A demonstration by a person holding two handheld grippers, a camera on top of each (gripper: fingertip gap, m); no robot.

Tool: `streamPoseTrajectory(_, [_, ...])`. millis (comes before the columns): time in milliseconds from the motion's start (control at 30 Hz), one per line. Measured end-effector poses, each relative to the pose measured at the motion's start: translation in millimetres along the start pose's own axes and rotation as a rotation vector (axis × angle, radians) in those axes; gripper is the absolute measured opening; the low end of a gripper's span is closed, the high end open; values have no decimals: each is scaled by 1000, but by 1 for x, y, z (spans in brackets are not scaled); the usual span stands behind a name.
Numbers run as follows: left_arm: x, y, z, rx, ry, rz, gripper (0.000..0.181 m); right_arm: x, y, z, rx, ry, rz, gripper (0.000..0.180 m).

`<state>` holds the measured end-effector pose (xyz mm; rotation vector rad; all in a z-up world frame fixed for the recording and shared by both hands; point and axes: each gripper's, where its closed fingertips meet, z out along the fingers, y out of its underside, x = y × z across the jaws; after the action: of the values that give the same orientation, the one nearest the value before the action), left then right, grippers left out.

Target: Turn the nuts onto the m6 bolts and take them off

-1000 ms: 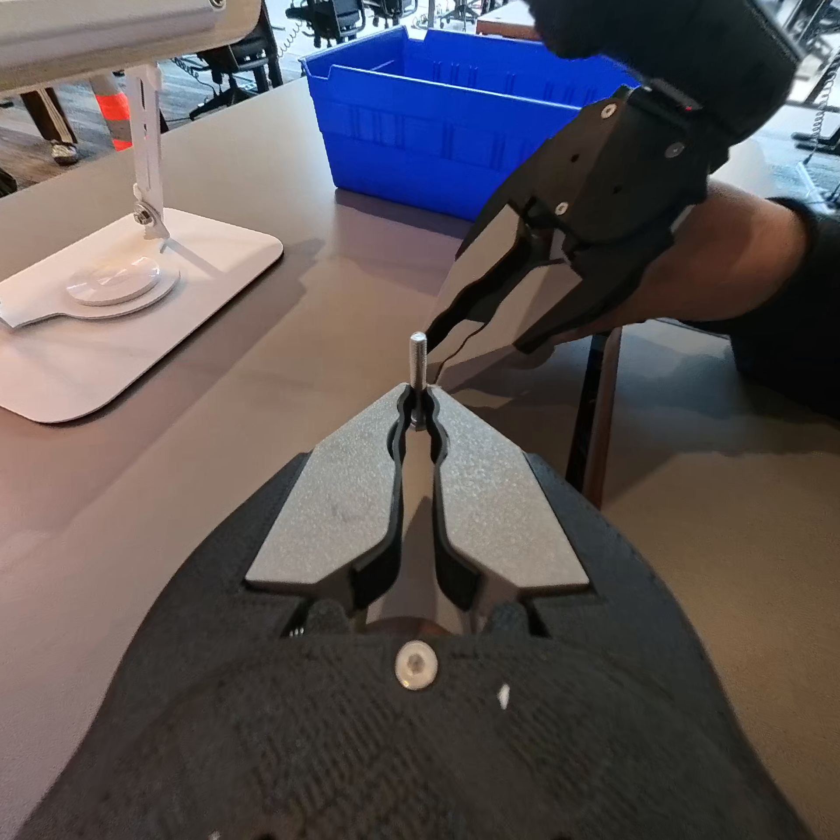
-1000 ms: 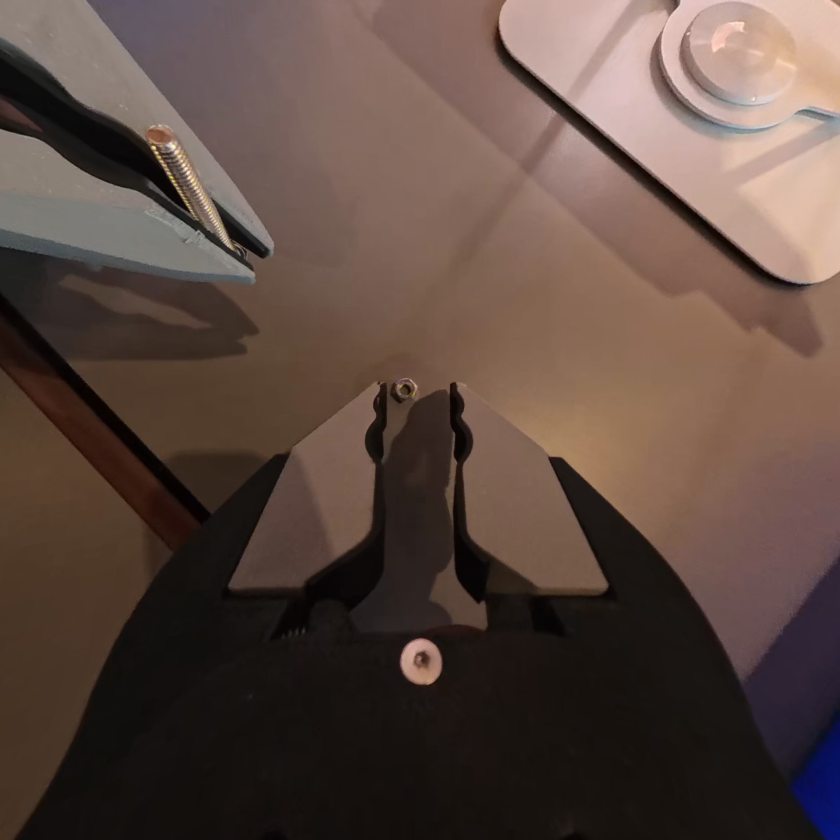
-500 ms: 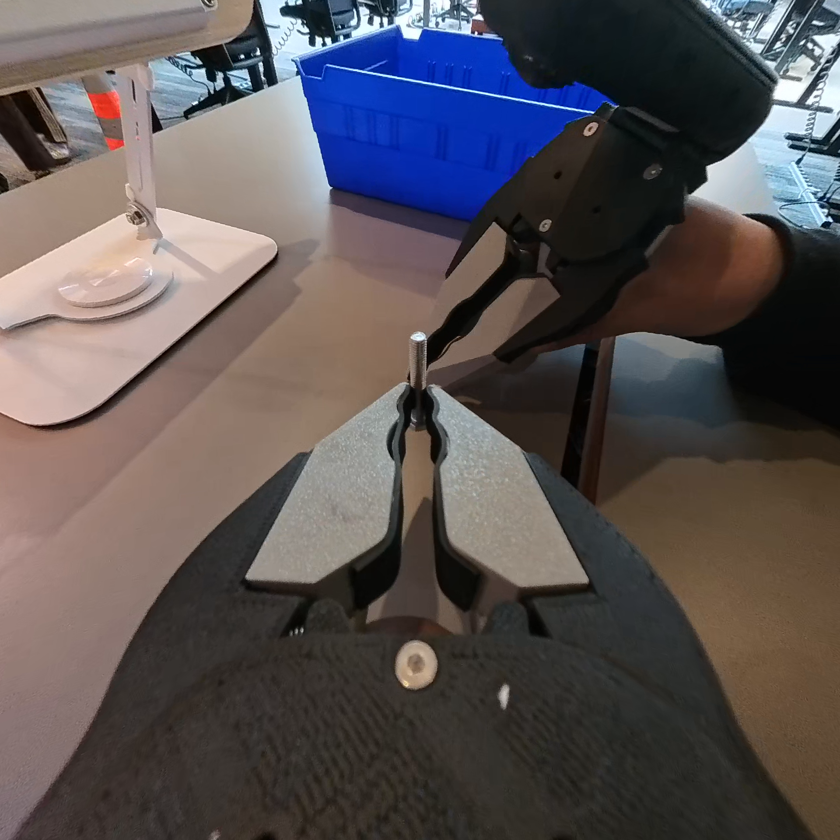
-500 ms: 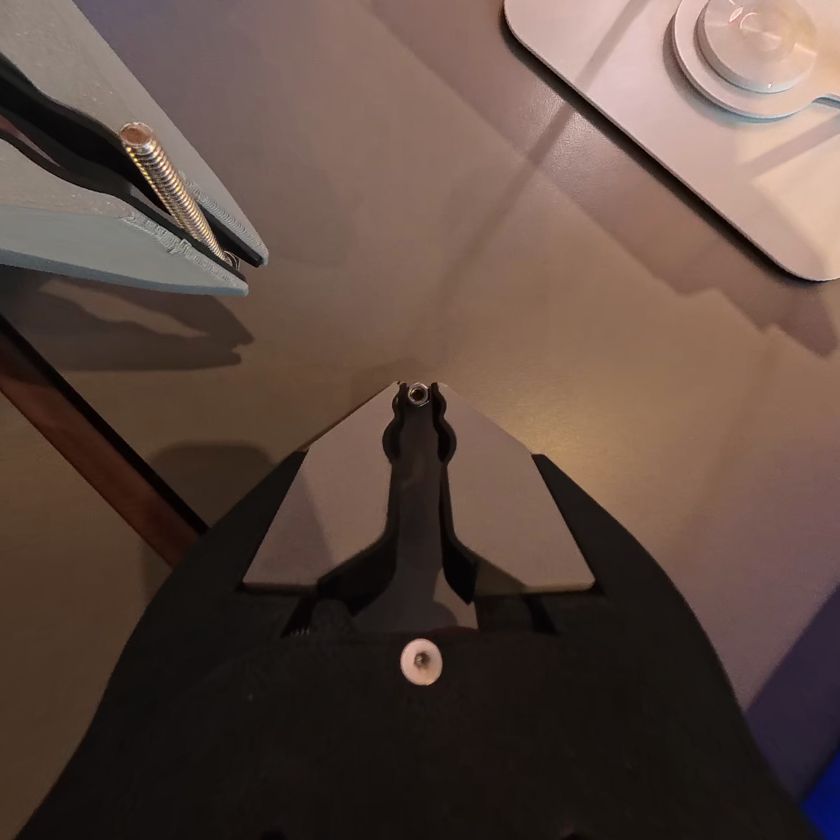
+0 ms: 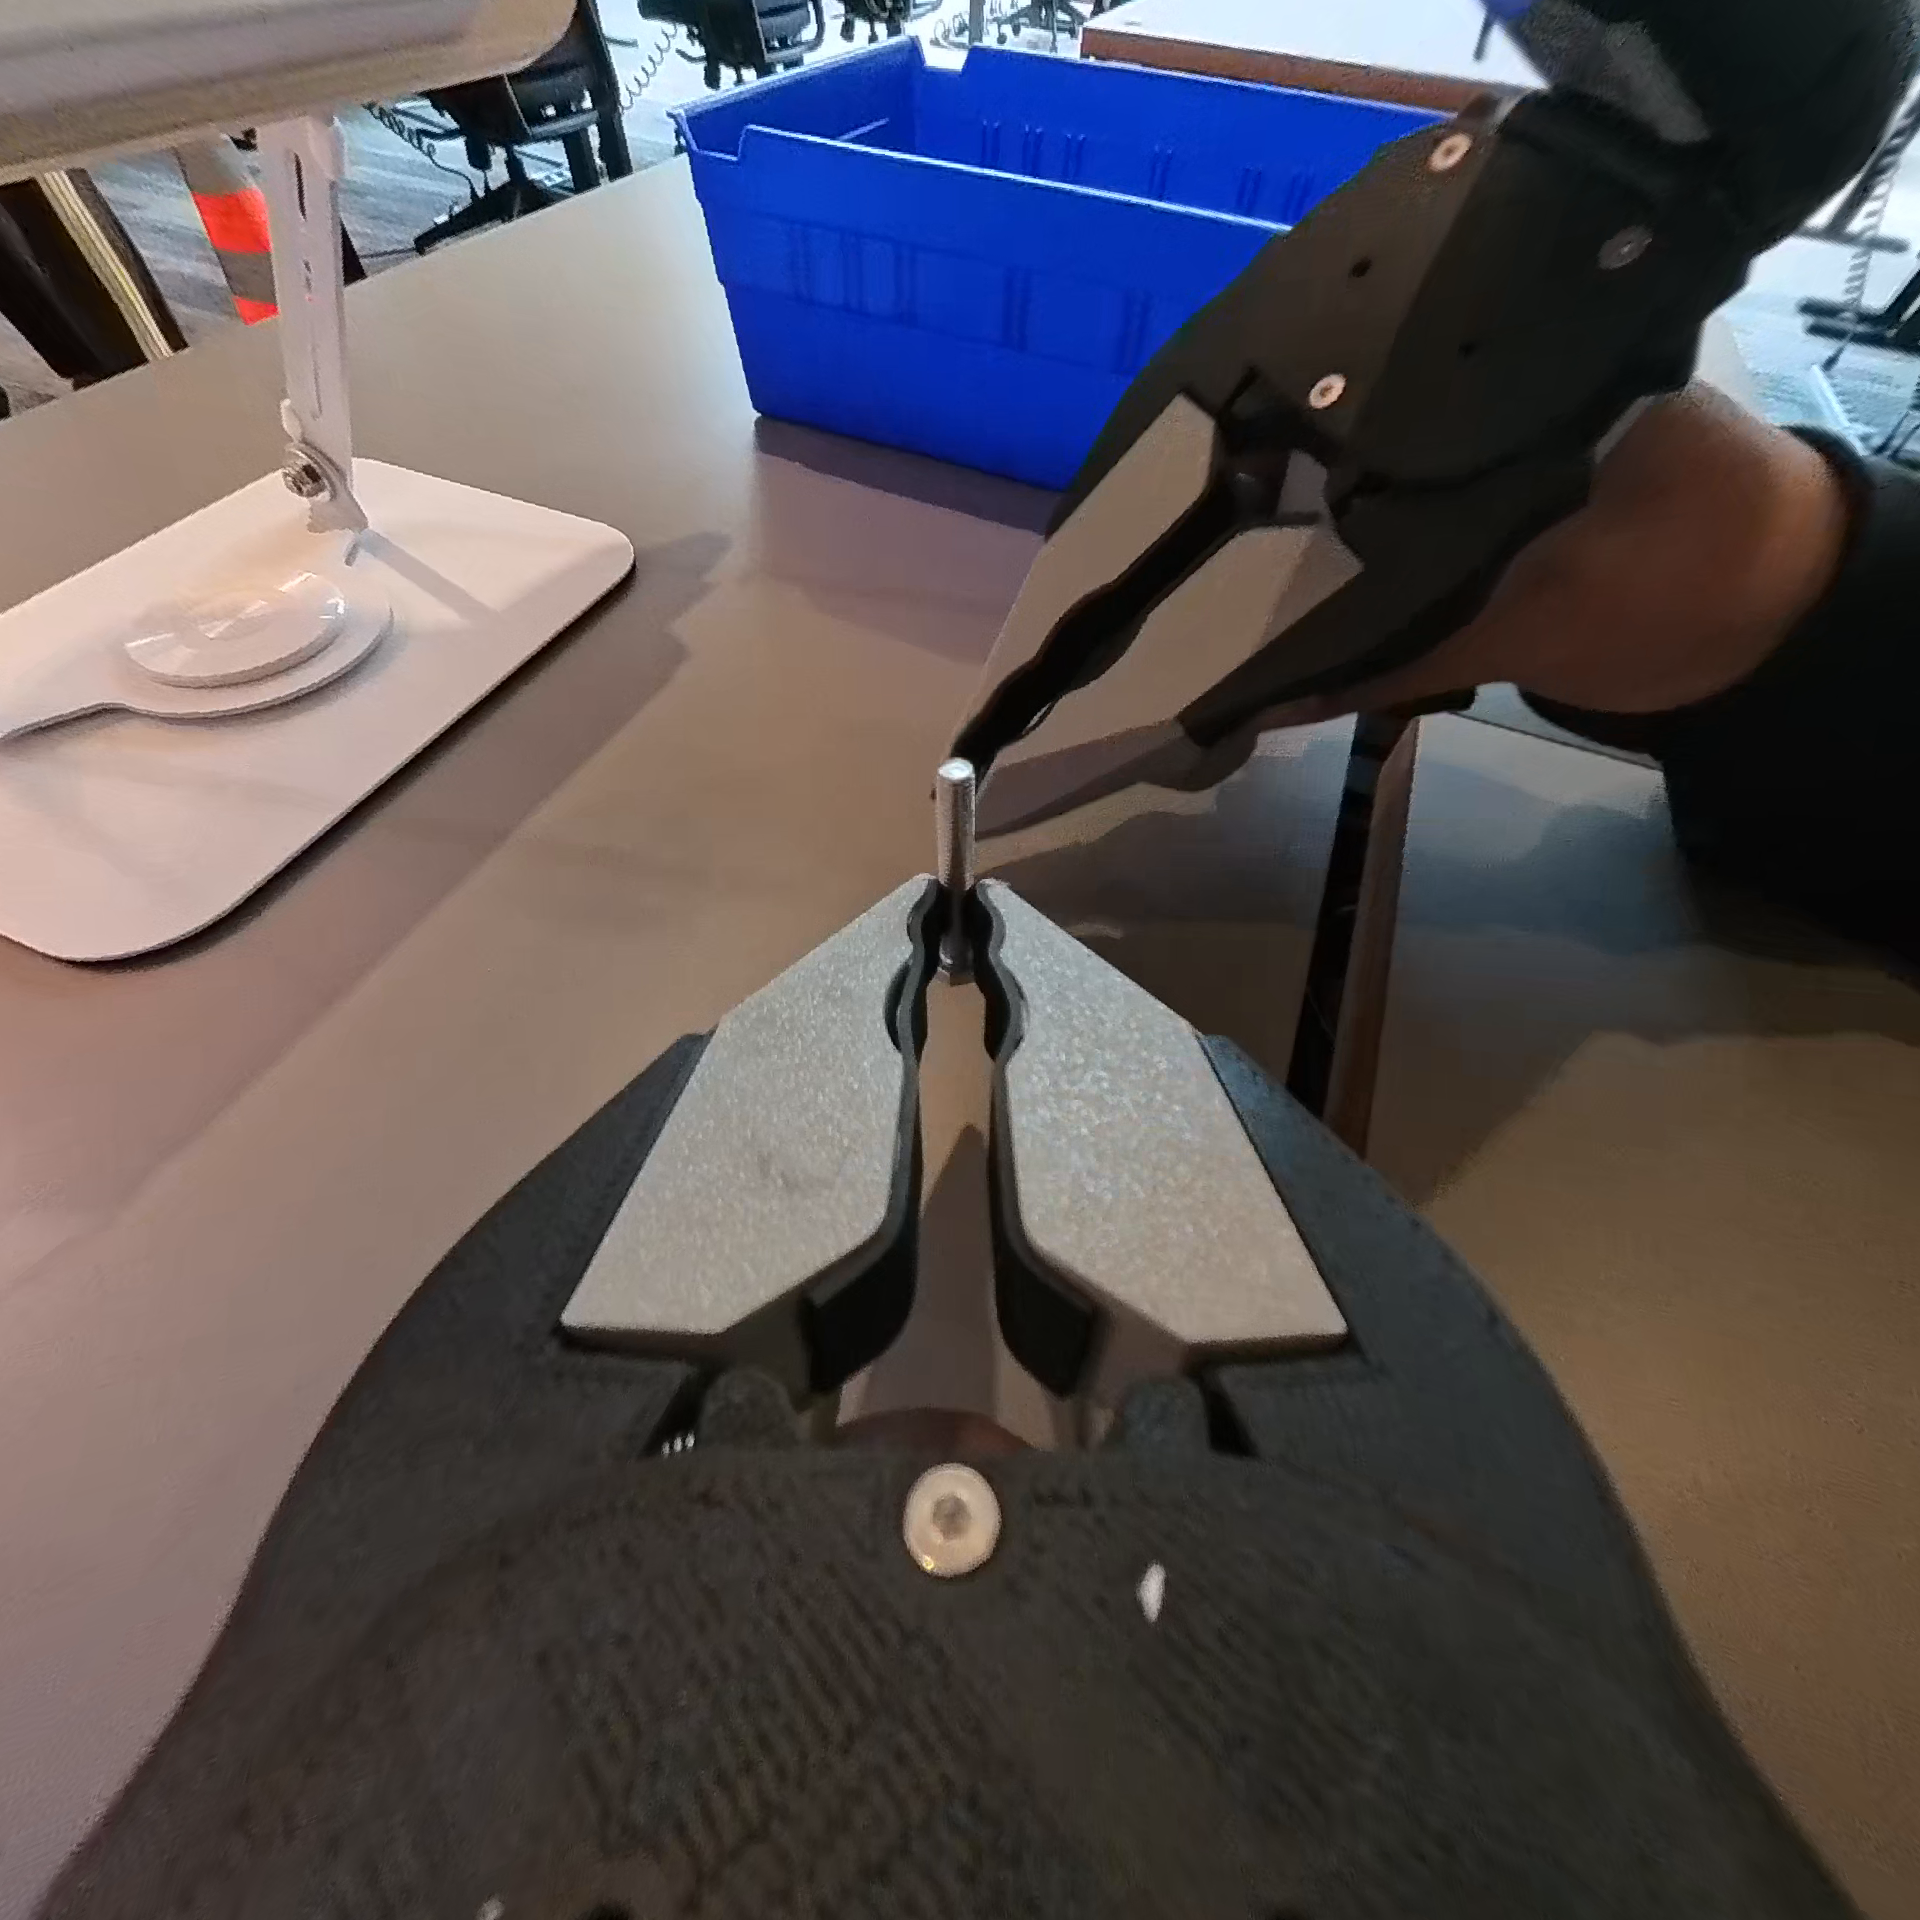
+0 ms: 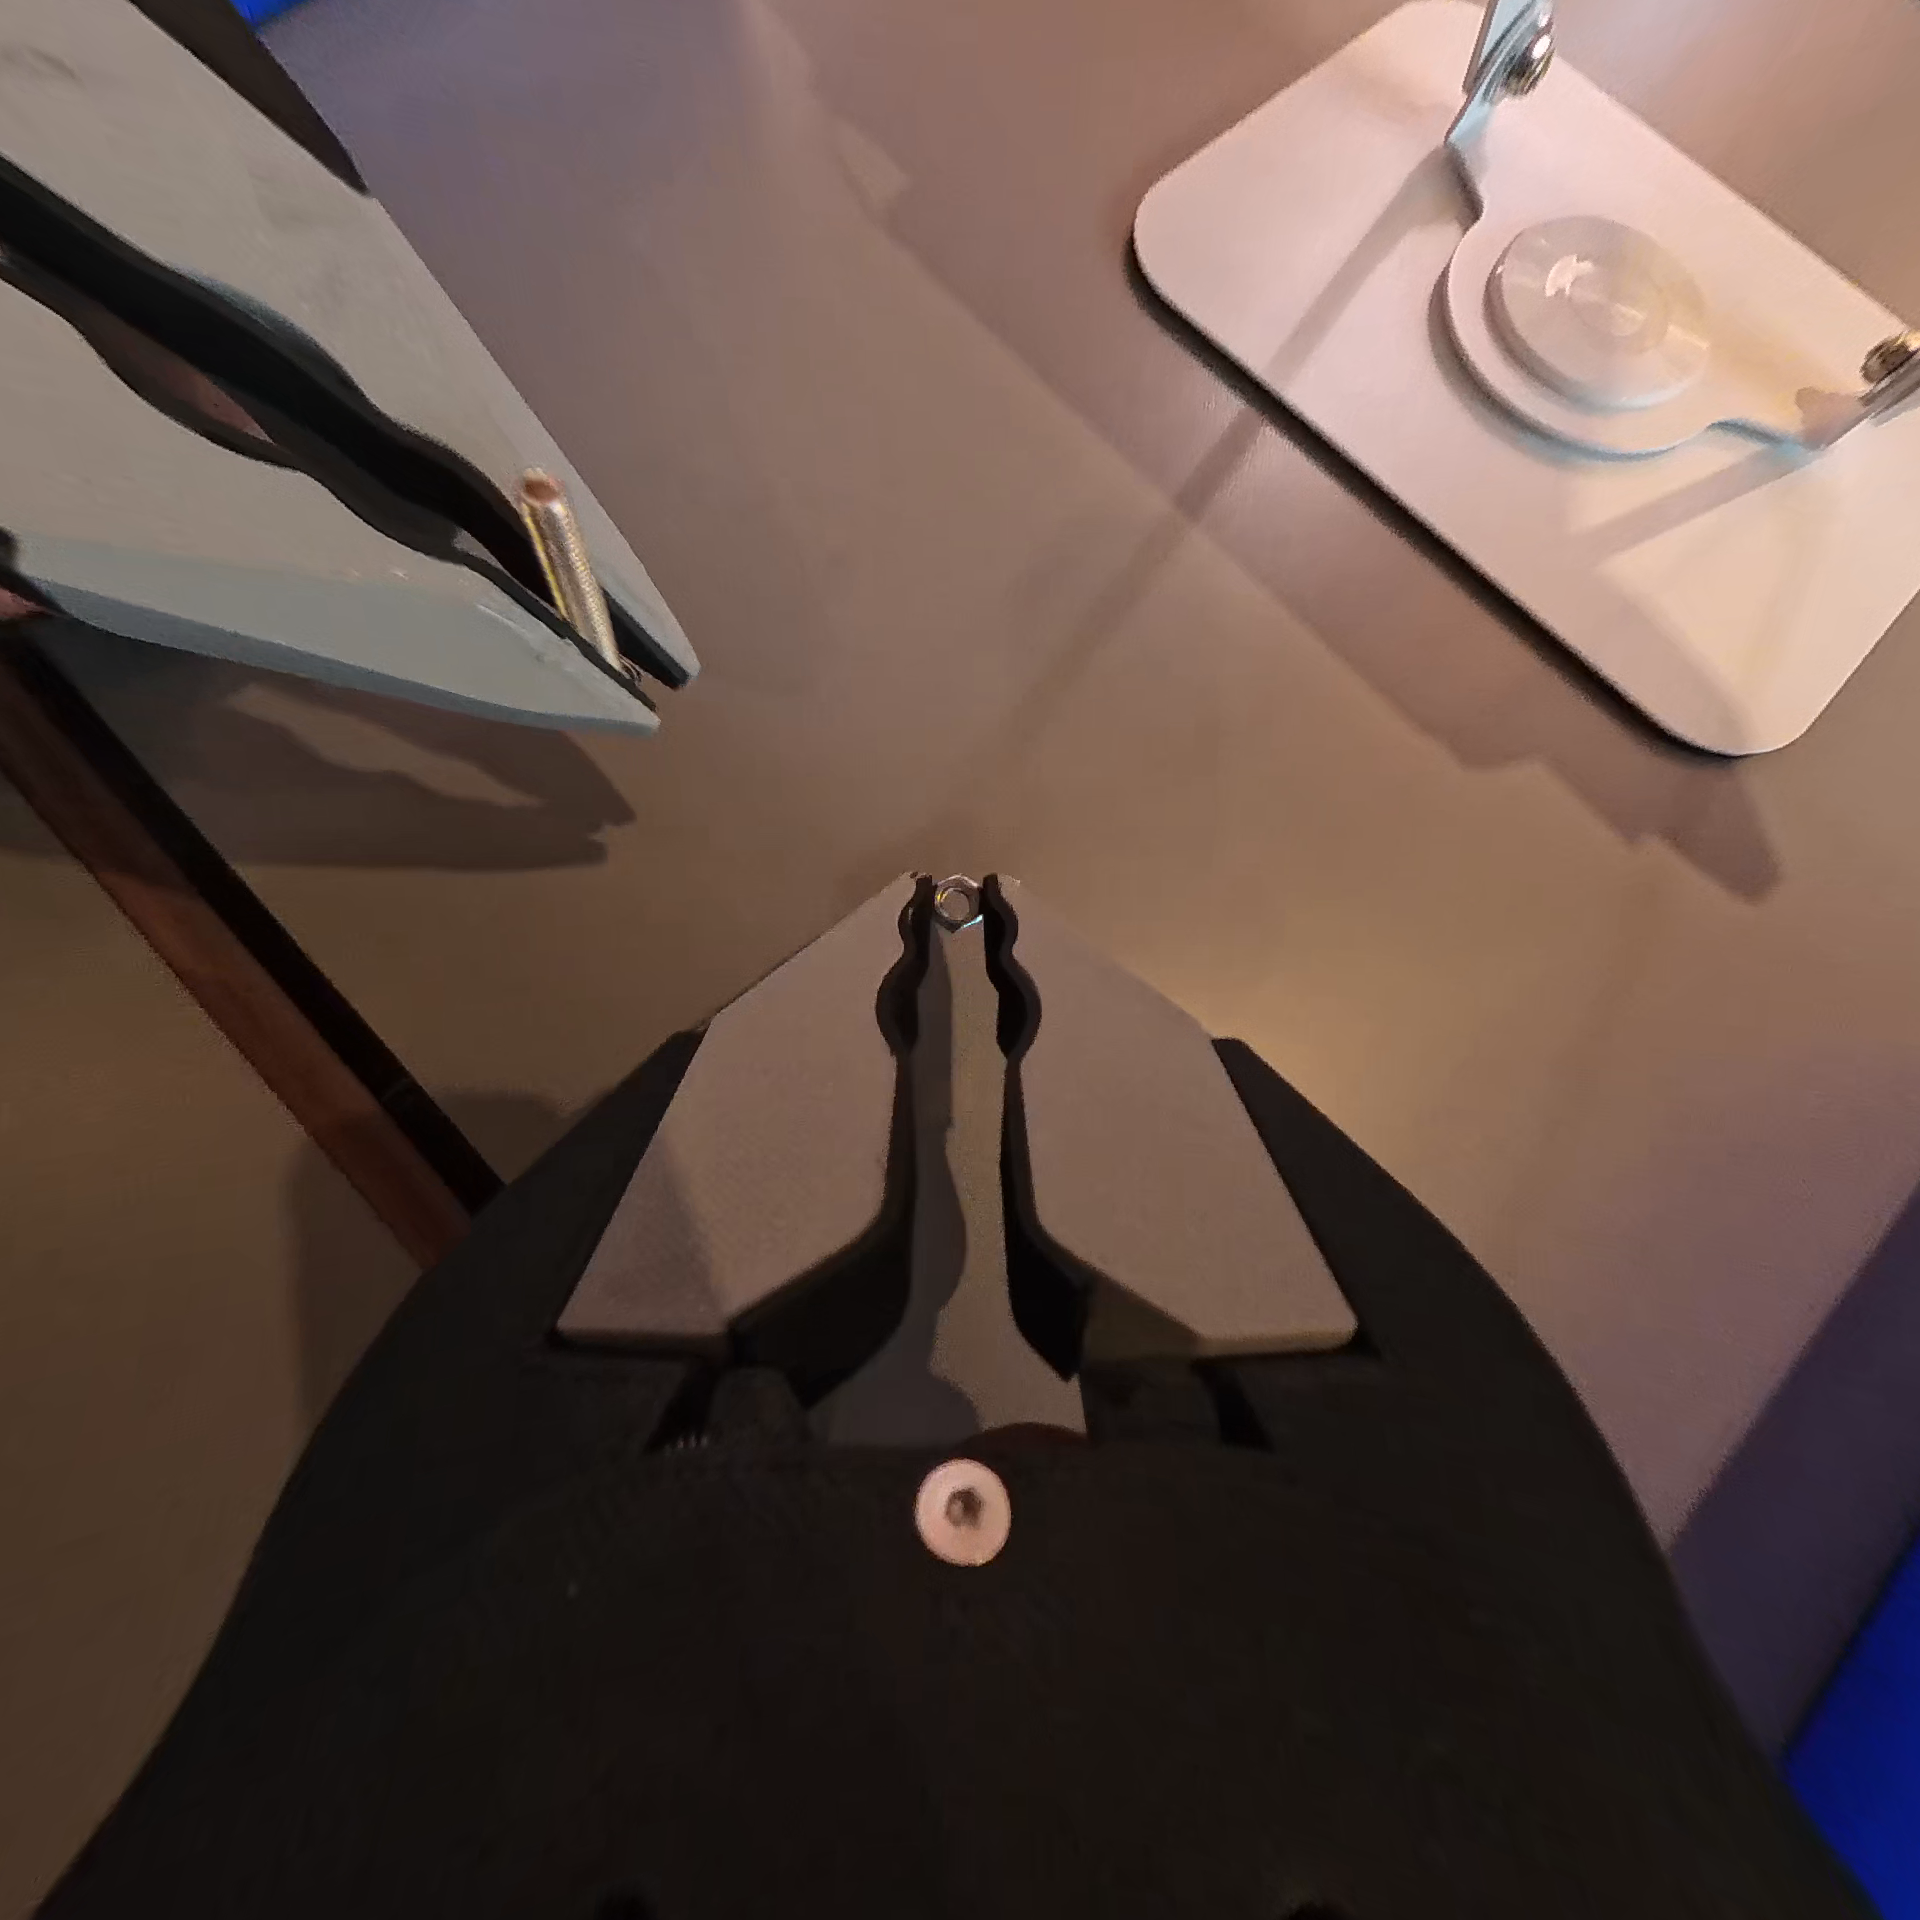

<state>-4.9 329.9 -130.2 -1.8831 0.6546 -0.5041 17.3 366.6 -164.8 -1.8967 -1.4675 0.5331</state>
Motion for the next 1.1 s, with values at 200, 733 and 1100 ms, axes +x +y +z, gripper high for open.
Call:
streamPoseTrajectory(200, [2, 1, 1, -5, 12, 3, 2, -12, -26, -19, 94, -90, -3, 6])
streamPoseTrajectory(733, [3, 0, 2, -9, 6, 12, 2, -47, -71, -47, 138, -362, -56, 6])
streamPoseTrajectory(1100, [3, 1, 2, -20, 5, 6, 2, -47, -69, -37, 70, -403, 18, 6])
